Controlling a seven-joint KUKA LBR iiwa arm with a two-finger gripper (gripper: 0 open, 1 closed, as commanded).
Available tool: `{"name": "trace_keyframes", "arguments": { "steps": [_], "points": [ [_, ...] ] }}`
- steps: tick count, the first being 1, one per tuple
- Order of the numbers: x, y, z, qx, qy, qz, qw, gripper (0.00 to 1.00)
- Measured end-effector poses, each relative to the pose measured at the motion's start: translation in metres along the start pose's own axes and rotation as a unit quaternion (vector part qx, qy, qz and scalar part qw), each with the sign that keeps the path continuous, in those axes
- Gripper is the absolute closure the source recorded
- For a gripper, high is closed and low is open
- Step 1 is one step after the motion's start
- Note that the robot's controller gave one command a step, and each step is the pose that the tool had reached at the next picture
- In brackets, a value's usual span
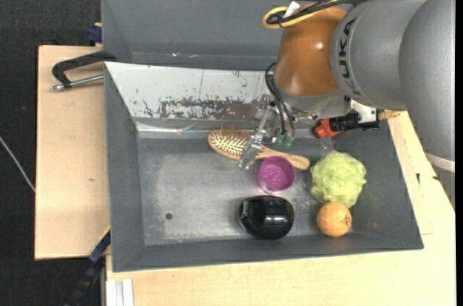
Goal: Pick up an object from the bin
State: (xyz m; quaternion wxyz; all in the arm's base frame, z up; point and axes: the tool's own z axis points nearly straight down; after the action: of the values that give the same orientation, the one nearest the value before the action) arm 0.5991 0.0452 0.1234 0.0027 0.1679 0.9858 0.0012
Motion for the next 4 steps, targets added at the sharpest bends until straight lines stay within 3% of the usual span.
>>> {"name": "trace_keyframes", "arguments": {
  "steps": [1, 2, 3, 4],
  "points": [
    [-0.002, 0.004, 0.047, -0.001, -0.0026, -0.021, 0.9998, 0.0],
    [-0.005, 0.004, 0.035, -0.003, -0.0091, -0.02, 0.9997, 1.0],
    [-0.005, 0.004, 0.035, -0.003, -0.0092, -0.02, 0.9997, 1.0],
    [-0.007, 0.006, -0.014, -0.001, -0.0017, -0.021, 0.9998, 1.0]
  ]
}}
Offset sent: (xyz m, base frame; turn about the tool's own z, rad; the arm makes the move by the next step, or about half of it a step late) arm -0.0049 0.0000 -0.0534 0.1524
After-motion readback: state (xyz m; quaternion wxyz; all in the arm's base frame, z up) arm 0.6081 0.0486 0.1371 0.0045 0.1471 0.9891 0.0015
